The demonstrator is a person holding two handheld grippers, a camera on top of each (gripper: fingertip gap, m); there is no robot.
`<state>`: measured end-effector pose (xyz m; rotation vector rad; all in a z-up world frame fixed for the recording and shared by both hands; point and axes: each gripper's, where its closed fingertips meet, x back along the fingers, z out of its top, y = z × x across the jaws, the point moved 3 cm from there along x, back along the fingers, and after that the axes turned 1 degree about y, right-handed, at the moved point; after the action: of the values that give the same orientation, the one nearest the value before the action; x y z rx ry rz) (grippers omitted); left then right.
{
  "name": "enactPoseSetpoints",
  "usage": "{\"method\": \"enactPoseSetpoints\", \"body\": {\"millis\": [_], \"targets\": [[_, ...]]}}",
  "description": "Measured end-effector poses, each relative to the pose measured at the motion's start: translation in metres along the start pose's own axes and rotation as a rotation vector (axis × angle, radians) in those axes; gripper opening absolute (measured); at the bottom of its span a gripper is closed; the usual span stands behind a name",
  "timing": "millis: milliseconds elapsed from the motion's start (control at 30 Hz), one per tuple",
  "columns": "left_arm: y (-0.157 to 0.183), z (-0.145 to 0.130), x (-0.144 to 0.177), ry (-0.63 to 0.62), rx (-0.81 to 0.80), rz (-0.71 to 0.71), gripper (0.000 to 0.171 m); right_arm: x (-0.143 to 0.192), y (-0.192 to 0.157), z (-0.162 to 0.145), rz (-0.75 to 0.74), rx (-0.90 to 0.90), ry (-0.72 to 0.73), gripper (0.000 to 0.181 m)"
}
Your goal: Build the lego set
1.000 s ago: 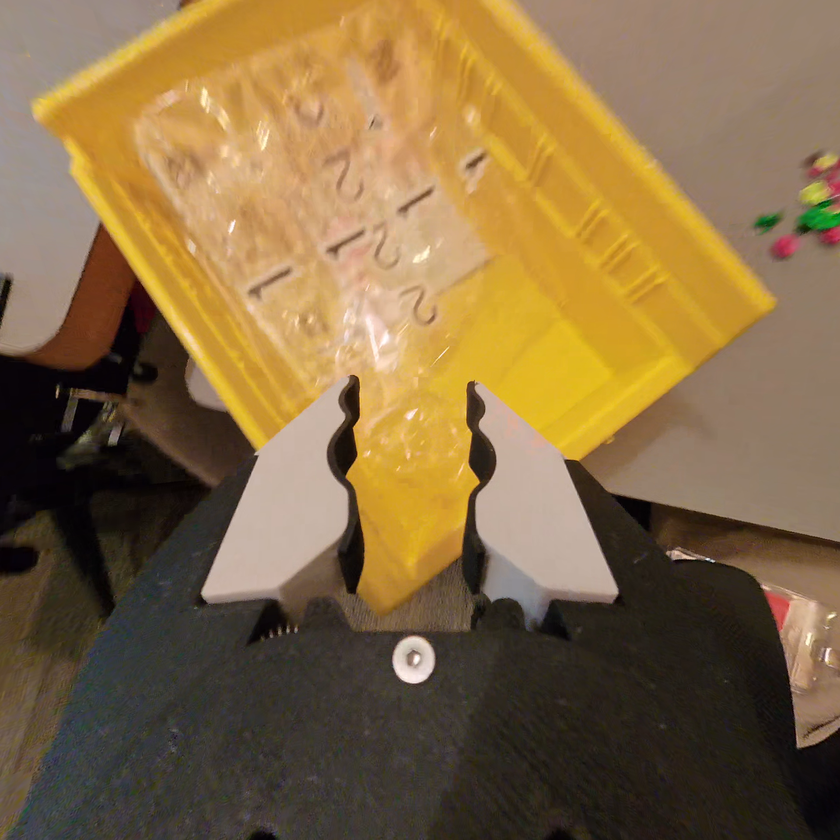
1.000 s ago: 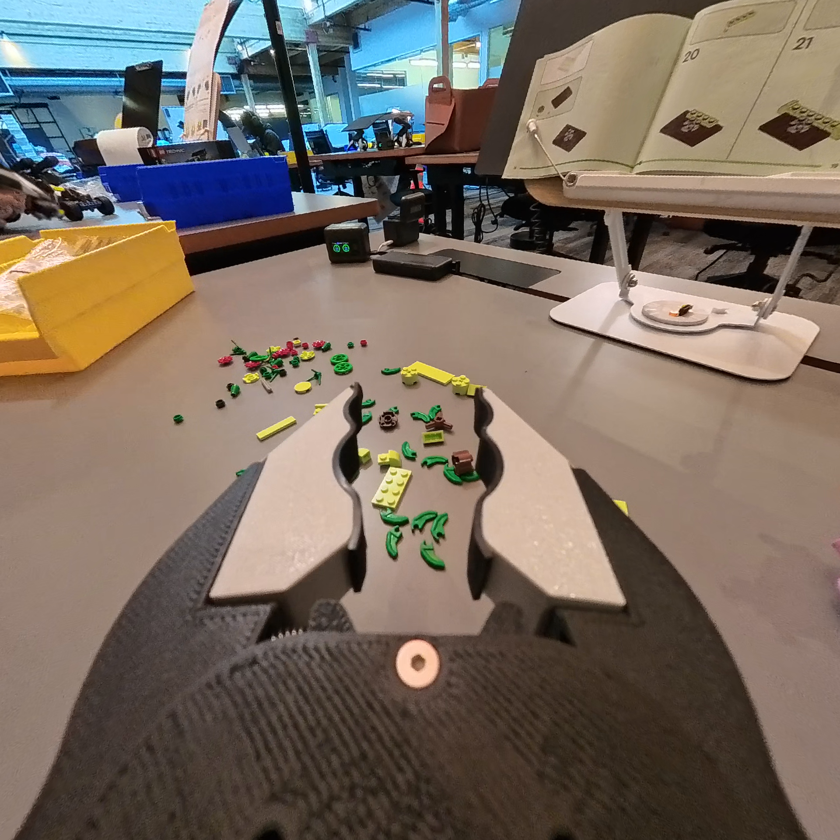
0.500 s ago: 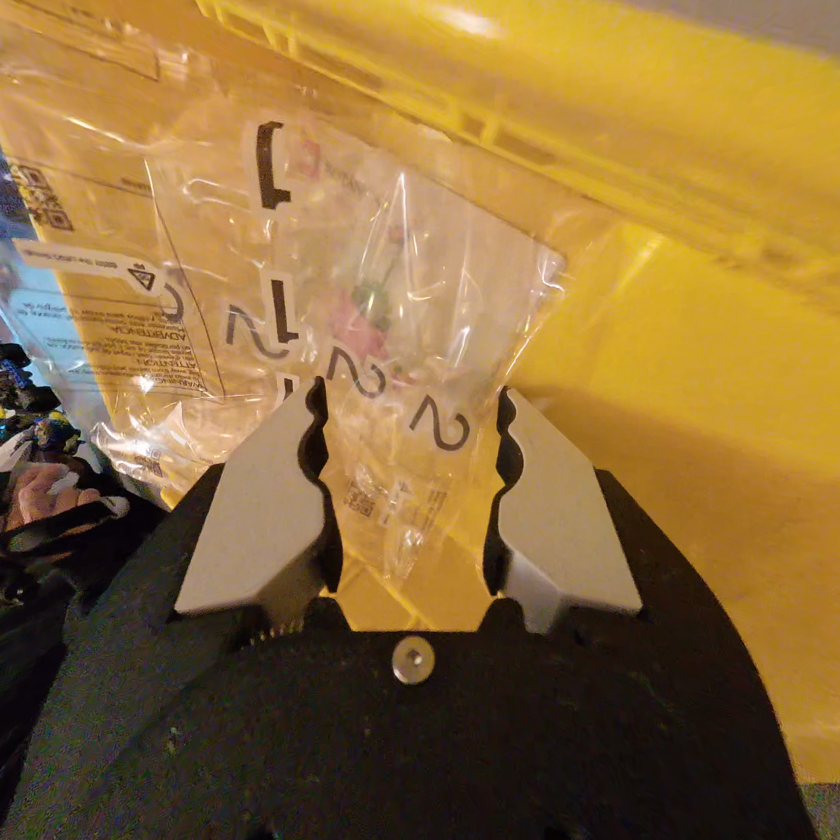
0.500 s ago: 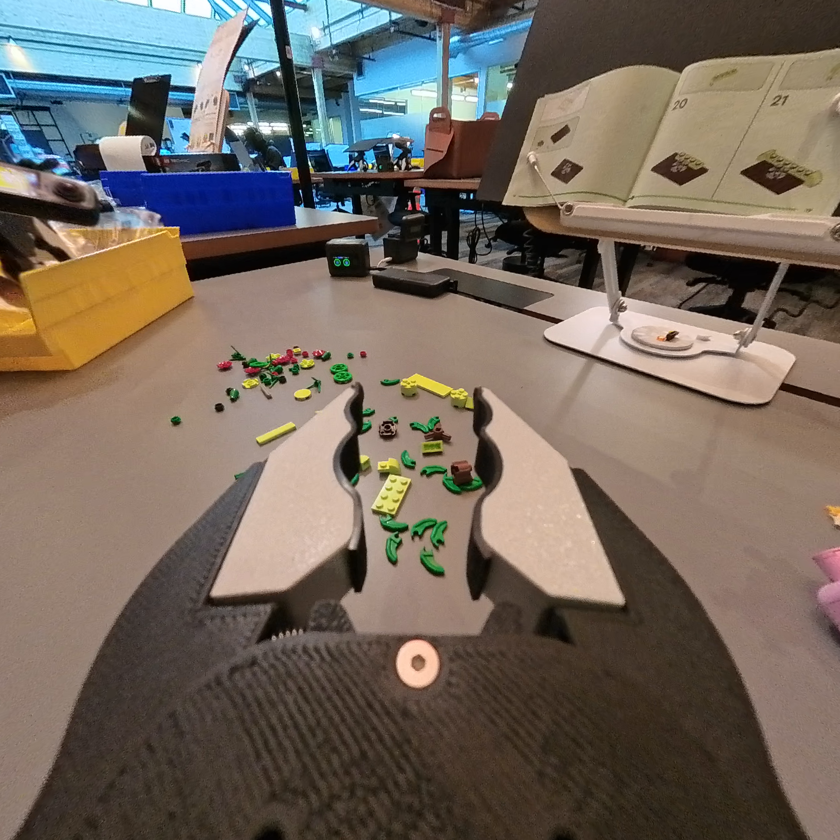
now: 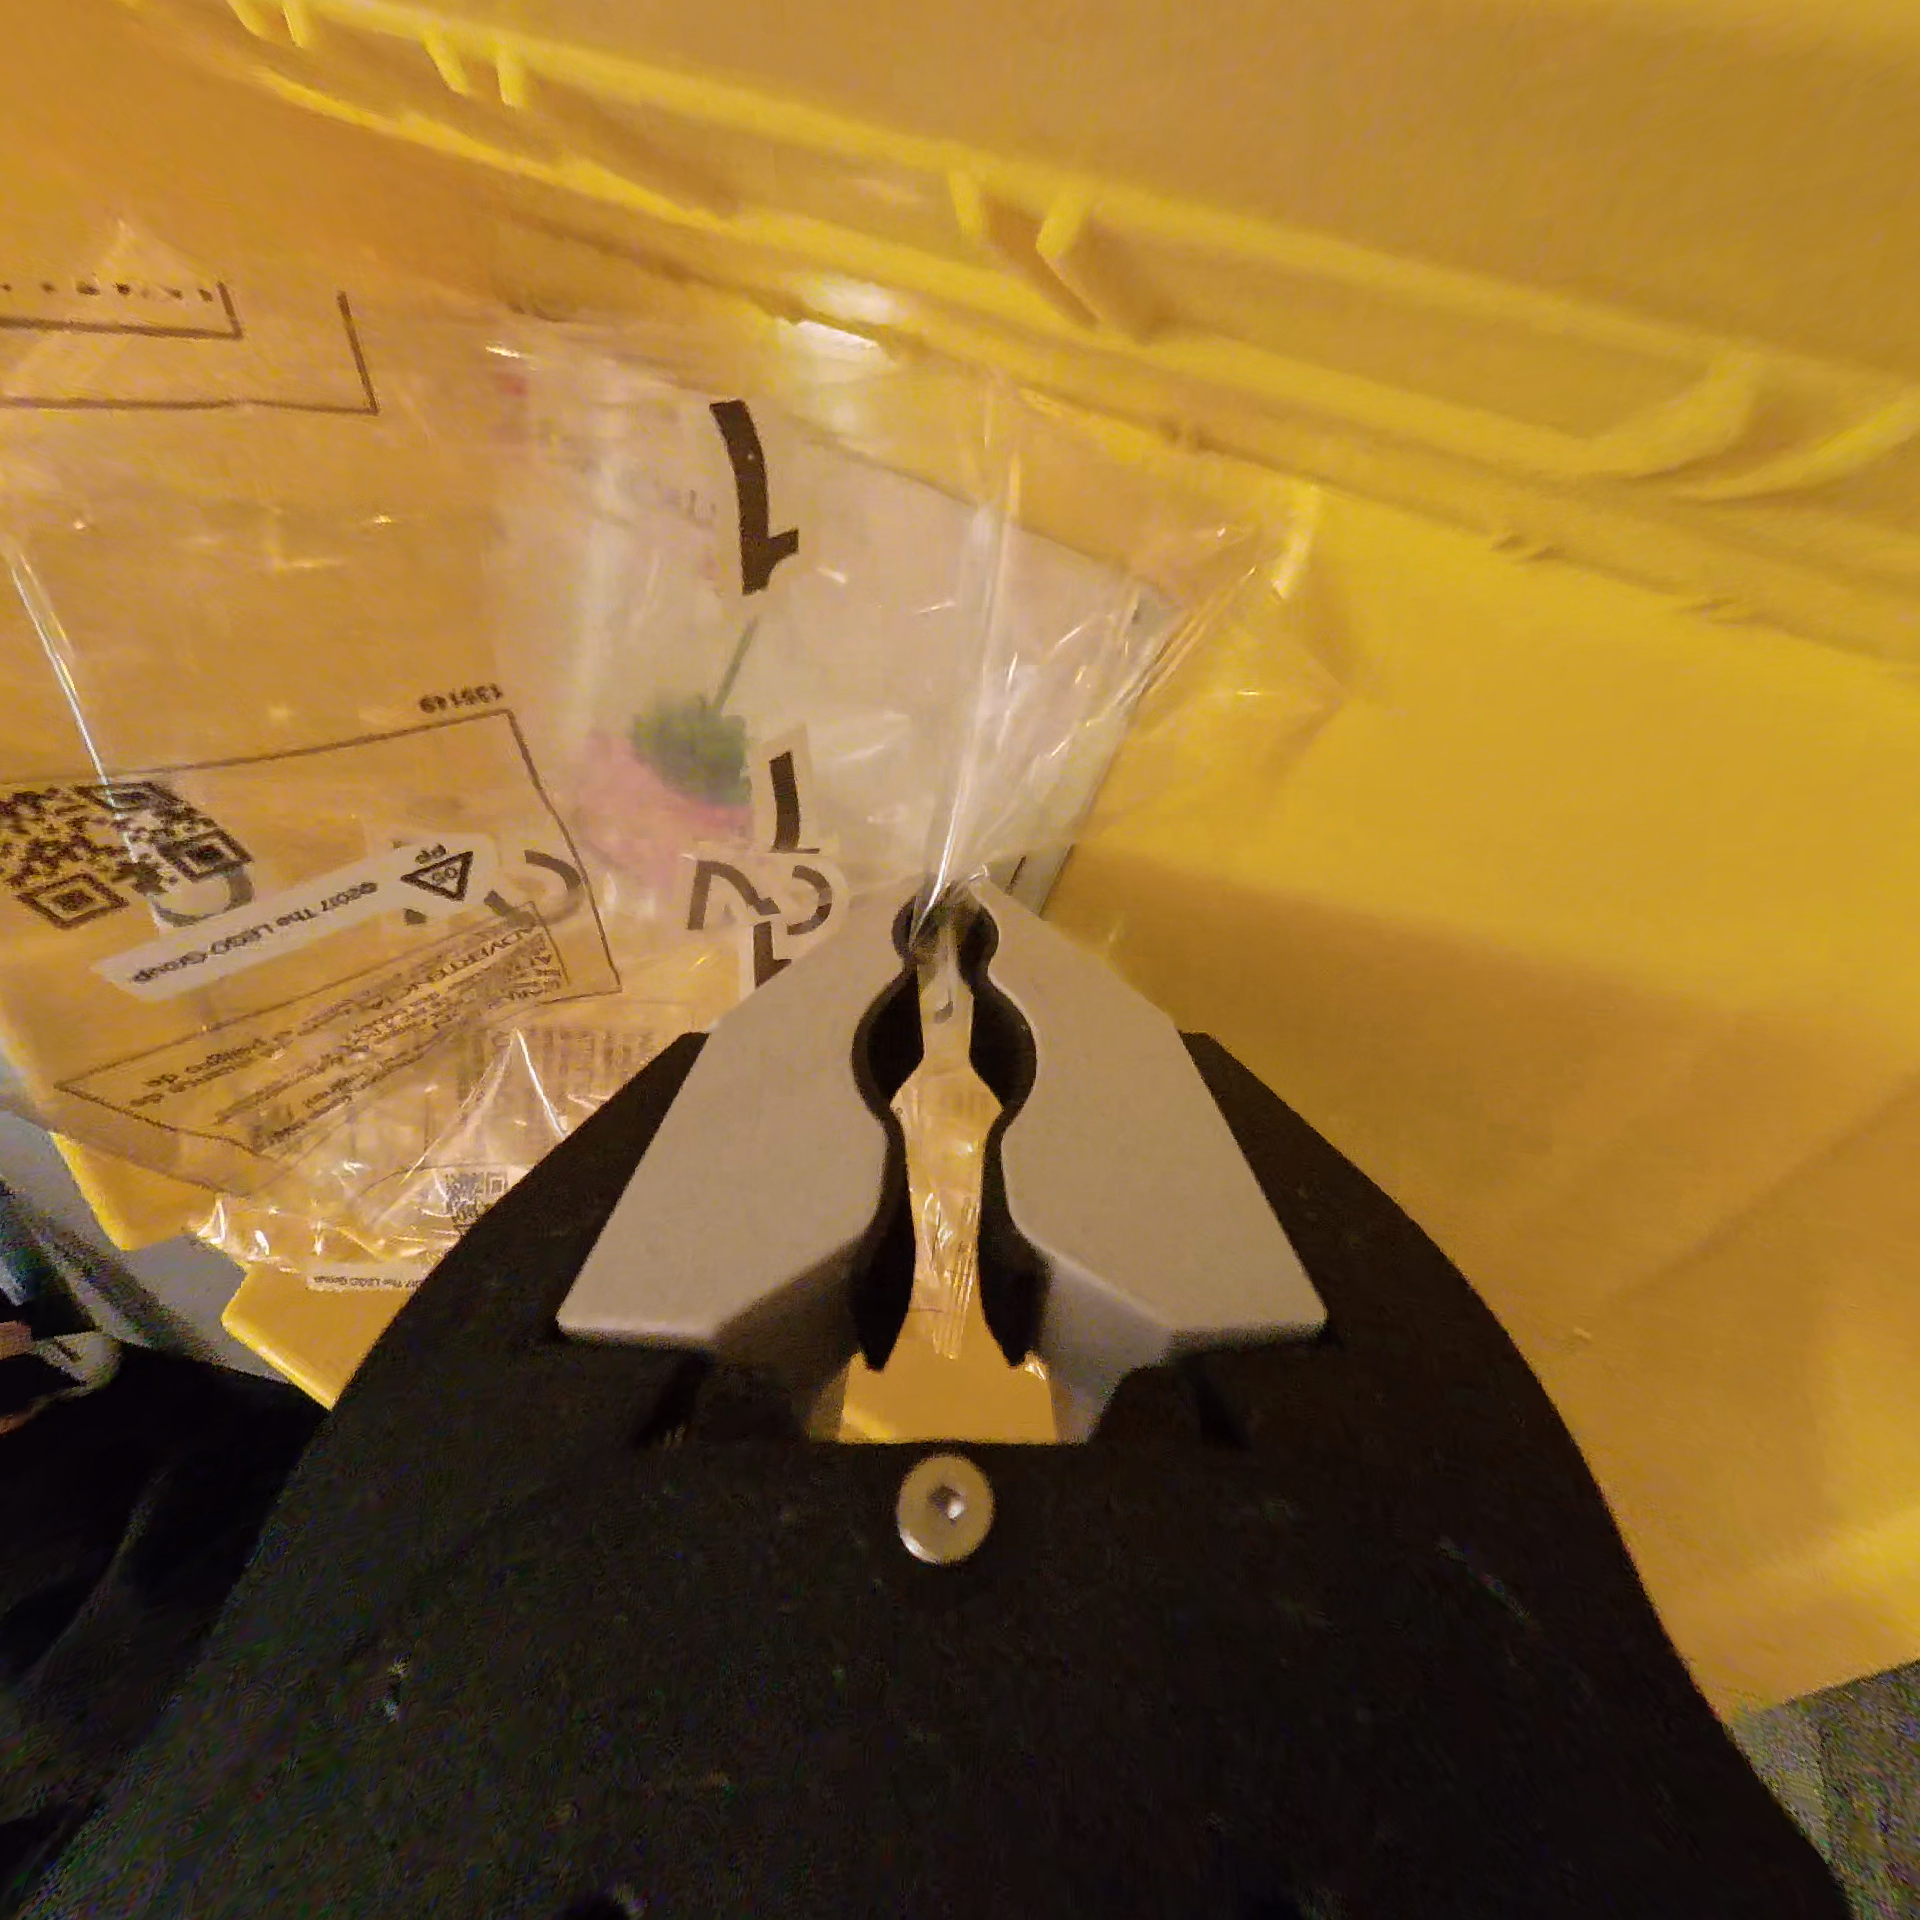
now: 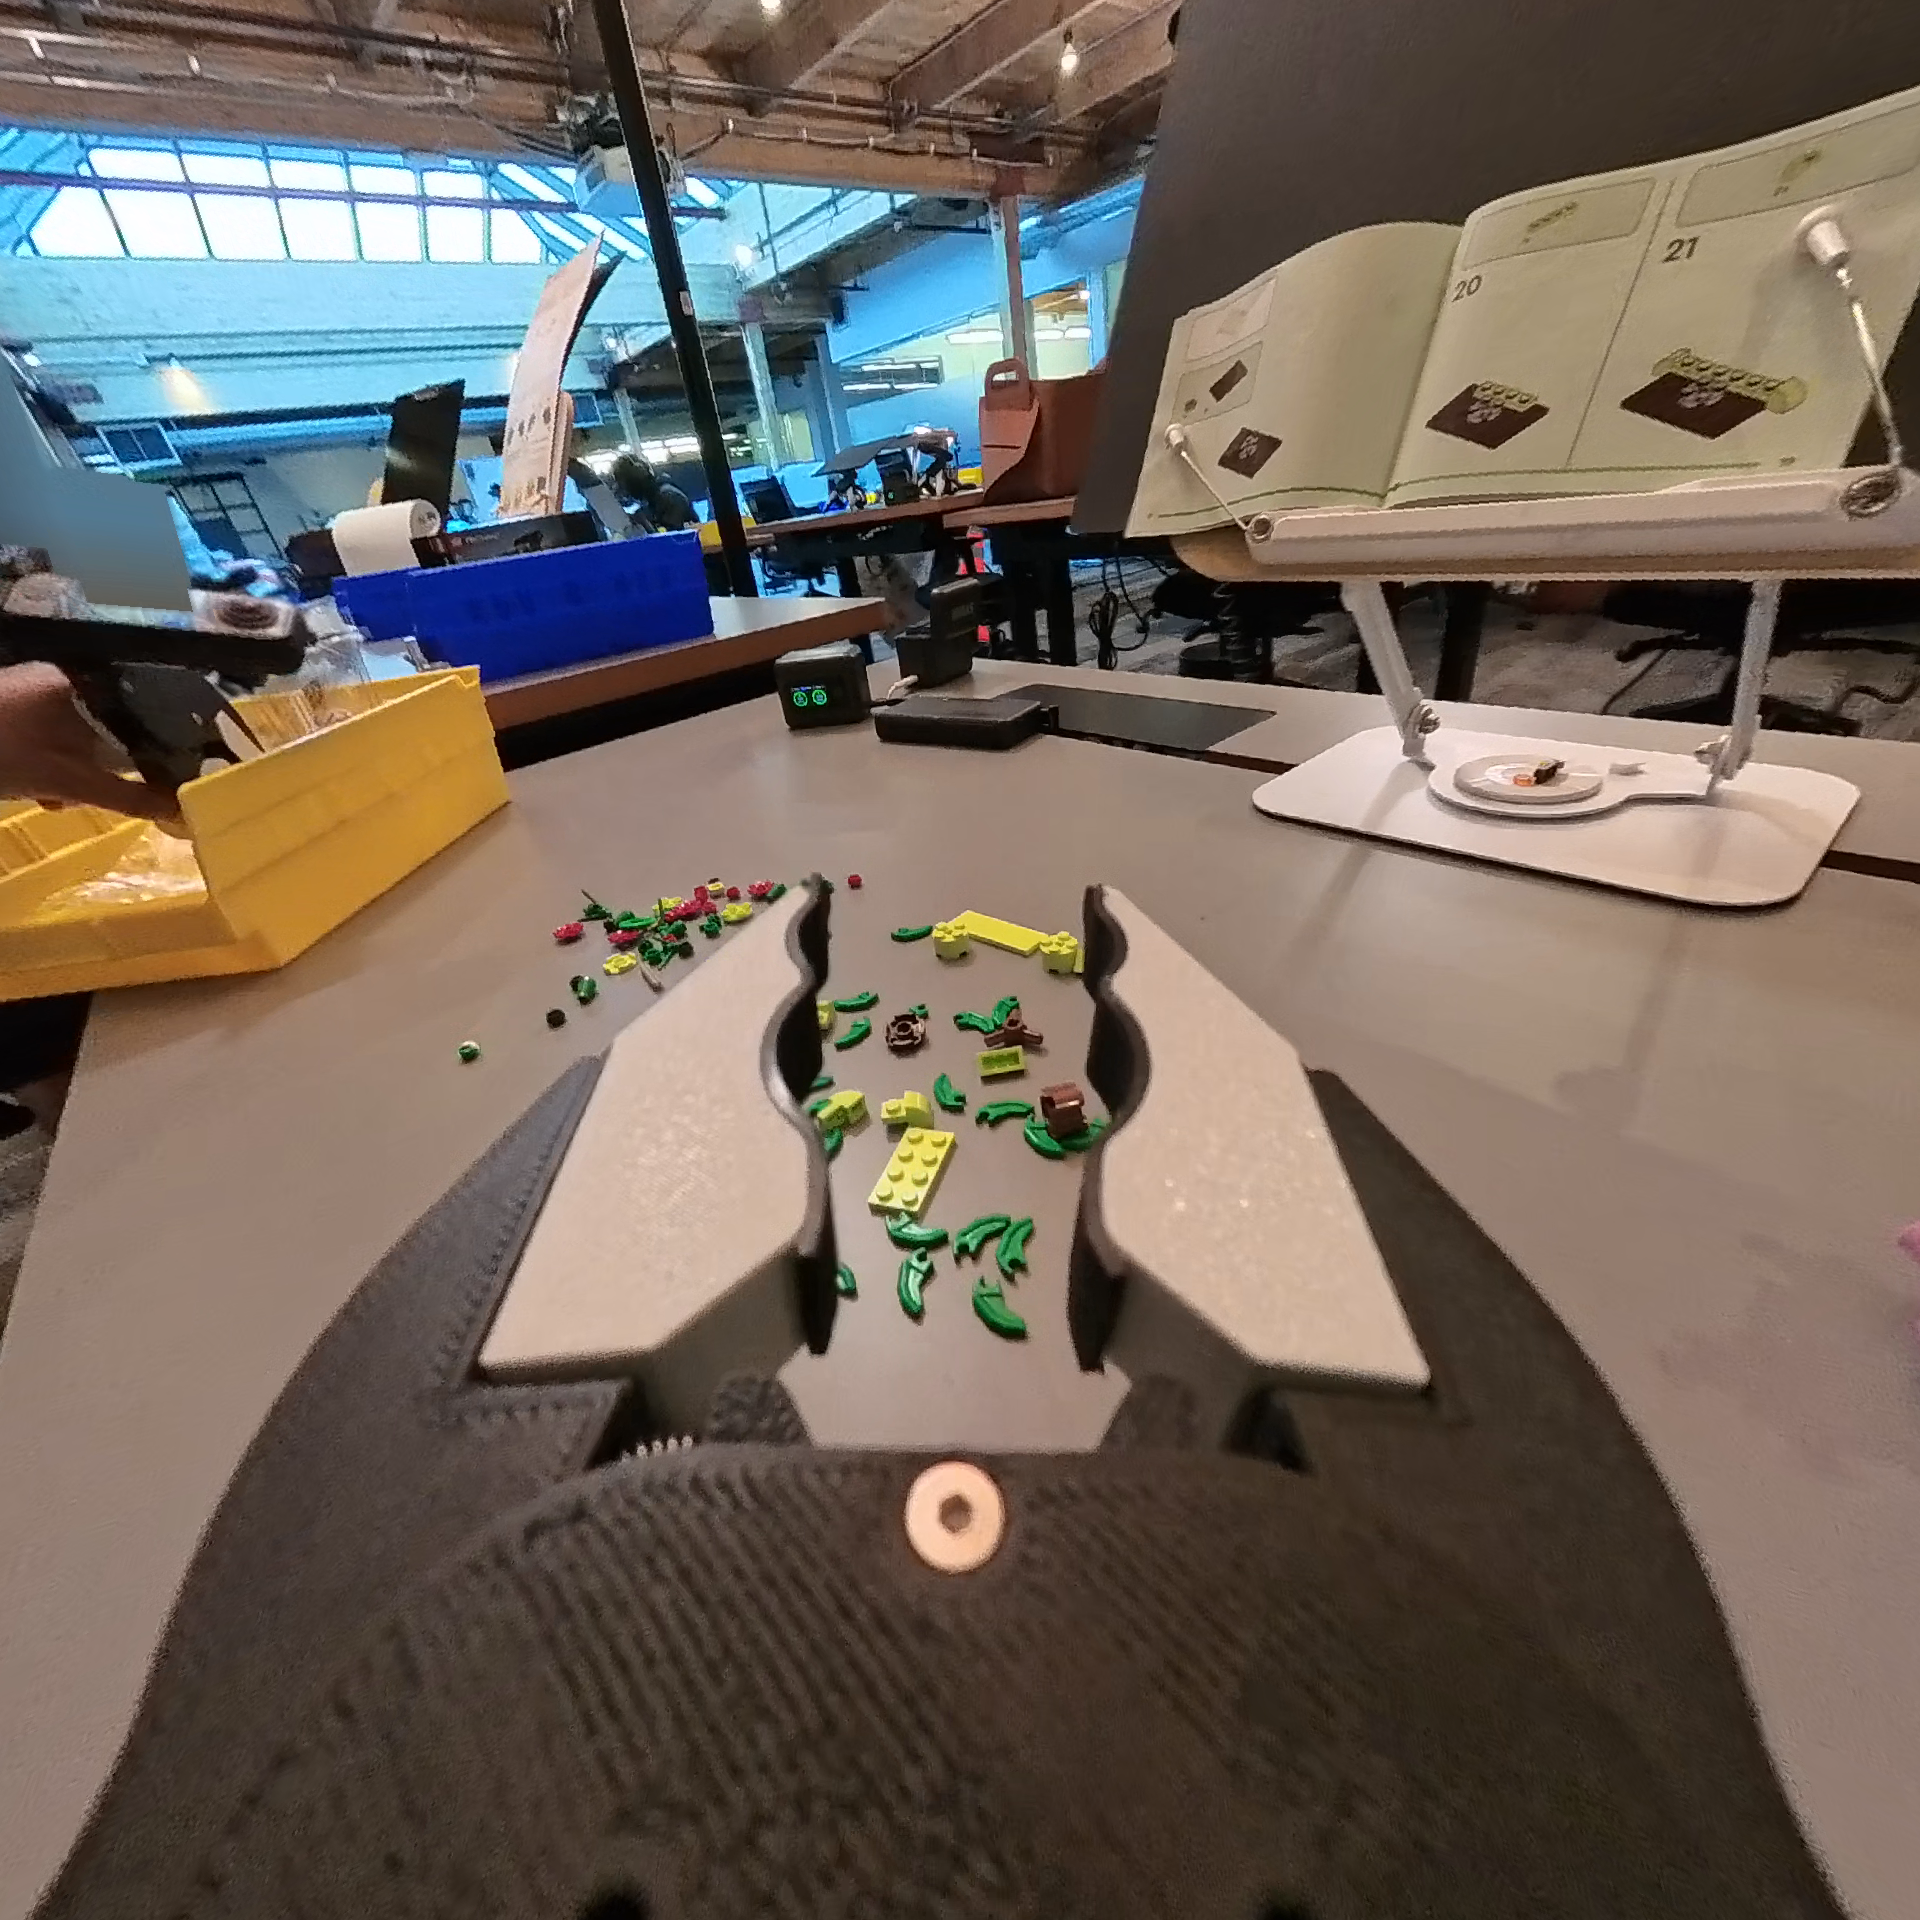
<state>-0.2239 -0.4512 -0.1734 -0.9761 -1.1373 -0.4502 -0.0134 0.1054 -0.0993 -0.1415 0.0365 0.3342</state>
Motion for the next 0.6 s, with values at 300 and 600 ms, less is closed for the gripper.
{"method": "enactPoseSetpoints", "body": {"millis": [300,600], "targets": [[-0.015,0.013,0.046,0.129,0.119,-0.028,0.0,0.005,0.006,0.006,0.023,-0.119,0.068,0.047],[-0.051,0.017,0.135,0.328,0.223,-0.008,0.0,0.004,0.005,0.006,0.032,-0.128,0.072,0.047]]}}
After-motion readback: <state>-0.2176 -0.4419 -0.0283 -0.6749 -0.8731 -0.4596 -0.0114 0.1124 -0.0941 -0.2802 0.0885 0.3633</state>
